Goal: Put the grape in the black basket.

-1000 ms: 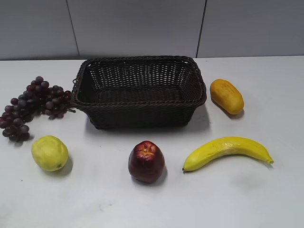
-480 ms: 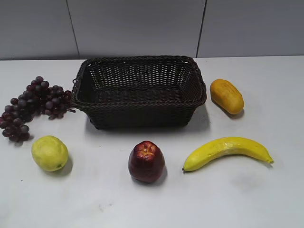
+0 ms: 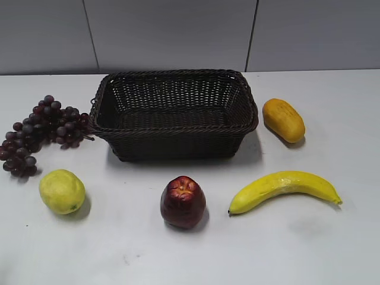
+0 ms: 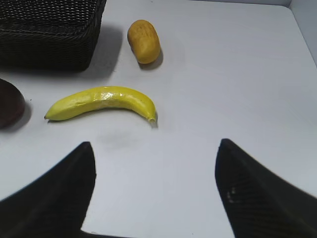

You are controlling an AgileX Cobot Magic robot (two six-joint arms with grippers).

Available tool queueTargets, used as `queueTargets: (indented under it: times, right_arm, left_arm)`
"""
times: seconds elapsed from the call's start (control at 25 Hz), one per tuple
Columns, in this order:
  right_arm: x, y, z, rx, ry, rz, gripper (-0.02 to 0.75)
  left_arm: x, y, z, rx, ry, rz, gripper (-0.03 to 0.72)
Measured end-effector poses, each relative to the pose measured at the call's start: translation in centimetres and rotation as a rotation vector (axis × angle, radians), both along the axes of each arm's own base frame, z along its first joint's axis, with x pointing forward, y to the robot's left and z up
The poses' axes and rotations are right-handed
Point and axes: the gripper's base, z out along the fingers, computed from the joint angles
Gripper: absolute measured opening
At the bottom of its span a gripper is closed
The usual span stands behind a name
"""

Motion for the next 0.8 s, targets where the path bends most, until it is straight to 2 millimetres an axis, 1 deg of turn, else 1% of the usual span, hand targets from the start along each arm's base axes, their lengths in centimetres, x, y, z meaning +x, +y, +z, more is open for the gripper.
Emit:
queueTargets:
  times: [0.2,0.32,0.56,0.68,0.8]
  right_arm:
    - [0.0,0.0,0.0,0.000,-0.001,0.000,0.572]
    - [0.0,0.0,0.0,0.000,0.000,0.000,0.572]
    - [0.0,0.0,0.0,0.000,0.000,0.000,0.572]
    - [0.0,0.0,0.0,0.000,0.000,0.000,0.572]
    - [0.0,0.0,0.0,0.000,0.000,0.000,0.572]
  left_arm:
    - [6.2,-0.1,-1.3,-0.028,0.101,0.015,0.649]
    - [10.1,0.0,-2.0,-0.017,0.196,0.010,0.648]
    - [18.0,-0.1,-2.8,0.016,0.363,-0.027,0.645]
    - [21.5,-0.1,-3.2,0.038,0.414,-0.057,0.642]
    - [24.5,-0.3,-4.0,0.056,0.458,-0.102,0.642]
